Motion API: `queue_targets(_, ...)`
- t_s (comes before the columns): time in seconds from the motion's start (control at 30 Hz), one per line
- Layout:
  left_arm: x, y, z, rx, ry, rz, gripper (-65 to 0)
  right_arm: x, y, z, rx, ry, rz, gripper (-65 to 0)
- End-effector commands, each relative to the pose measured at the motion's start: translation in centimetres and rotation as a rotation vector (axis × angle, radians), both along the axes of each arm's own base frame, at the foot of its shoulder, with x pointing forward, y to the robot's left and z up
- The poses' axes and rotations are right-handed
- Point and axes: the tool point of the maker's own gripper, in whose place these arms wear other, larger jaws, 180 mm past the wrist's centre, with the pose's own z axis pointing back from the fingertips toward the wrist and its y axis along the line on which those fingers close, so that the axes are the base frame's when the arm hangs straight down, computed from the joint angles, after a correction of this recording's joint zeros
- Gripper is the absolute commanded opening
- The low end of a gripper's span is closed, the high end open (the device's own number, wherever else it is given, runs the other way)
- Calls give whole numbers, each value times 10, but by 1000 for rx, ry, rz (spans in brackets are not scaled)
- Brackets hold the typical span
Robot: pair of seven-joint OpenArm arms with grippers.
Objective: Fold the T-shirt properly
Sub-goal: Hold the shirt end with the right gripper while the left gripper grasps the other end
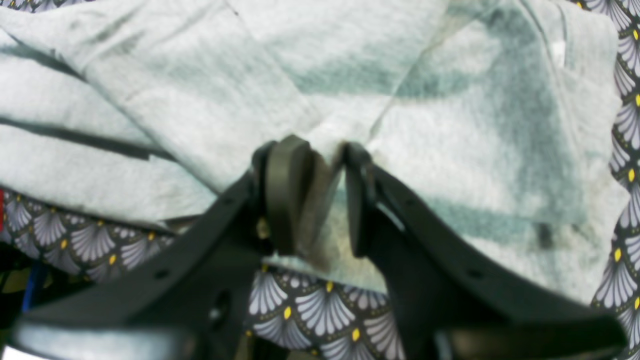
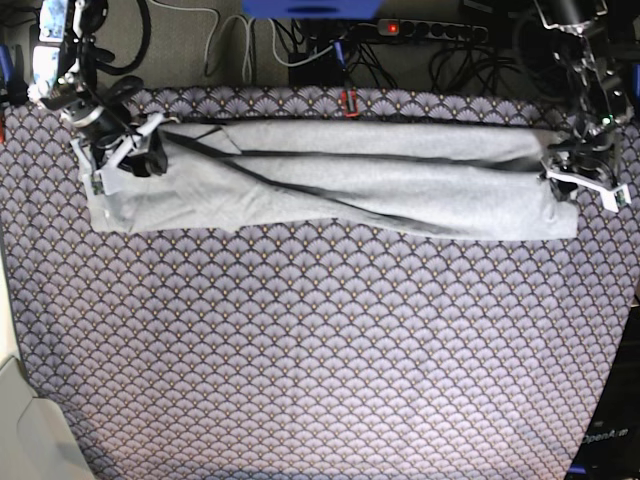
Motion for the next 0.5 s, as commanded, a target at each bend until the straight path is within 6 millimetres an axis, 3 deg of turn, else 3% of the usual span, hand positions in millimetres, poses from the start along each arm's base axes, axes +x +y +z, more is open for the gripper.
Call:
queue_targets(0.0, 0, -3, -3, -19, 18, -14, -272, 7, -1, 10, 3, -41, 3, -476)
queue_targets(0.37, -2, -25, -16, -73, 40, -52, -252, 7, -1, 10, 3, -42, 3, -476)
queue_targets(0.47, -4, -29, -20, -81, 49, -56, -290, 8, -1, 11, 3, -45, 3, -476)
